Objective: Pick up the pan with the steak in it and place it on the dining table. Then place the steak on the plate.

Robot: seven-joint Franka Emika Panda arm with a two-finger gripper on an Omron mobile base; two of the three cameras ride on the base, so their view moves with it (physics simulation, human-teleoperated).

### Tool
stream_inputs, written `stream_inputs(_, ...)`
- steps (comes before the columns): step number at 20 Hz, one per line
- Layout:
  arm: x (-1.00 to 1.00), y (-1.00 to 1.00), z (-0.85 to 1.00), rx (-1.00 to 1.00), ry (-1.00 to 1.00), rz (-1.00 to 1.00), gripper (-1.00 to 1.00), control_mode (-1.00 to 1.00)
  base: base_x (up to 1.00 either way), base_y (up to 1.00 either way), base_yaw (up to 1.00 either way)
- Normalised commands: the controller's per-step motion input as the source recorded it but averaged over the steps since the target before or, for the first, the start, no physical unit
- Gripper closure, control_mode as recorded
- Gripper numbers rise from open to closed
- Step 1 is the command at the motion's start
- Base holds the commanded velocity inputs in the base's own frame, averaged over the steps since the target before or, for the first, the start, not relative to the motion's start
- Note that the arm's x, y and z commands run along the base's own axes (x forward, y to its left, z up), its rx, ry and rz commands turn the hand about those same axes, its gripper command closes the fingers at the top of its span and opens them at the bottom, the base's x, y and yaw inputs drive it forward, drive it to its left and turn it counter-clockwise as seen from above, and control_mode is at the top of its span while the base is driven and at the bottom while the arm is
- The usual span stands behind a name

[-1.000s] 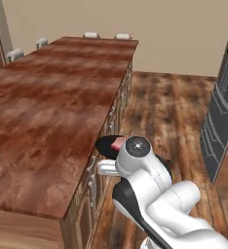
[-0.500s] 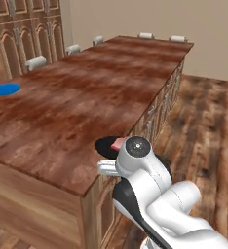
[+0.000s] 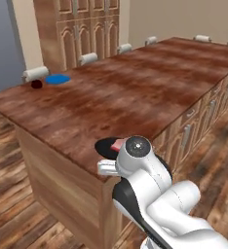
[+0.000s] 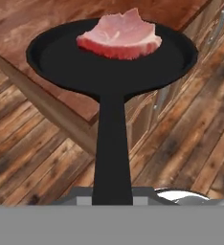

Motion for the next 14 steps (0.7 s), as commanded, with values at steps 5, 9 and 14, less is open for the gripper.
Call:
stream_inputs(5, 0.0, 0.0, 0.0, 0.0, 0.0, 0.0, 1.0, 1.0, -0.21, 0.0, 0.45)
stream_inputs(9, 0.0, 0.0, 0.0, 0.0, 0.0, 0.0, 1.0, 1.0, -0.18, 0.0, 0.46)
stream_inputs(14, 0.0, 0.0, 0.0, 0.0, 0.0, 0.0, 1.0, 1.0, -0.15, 0.0, 0.46)
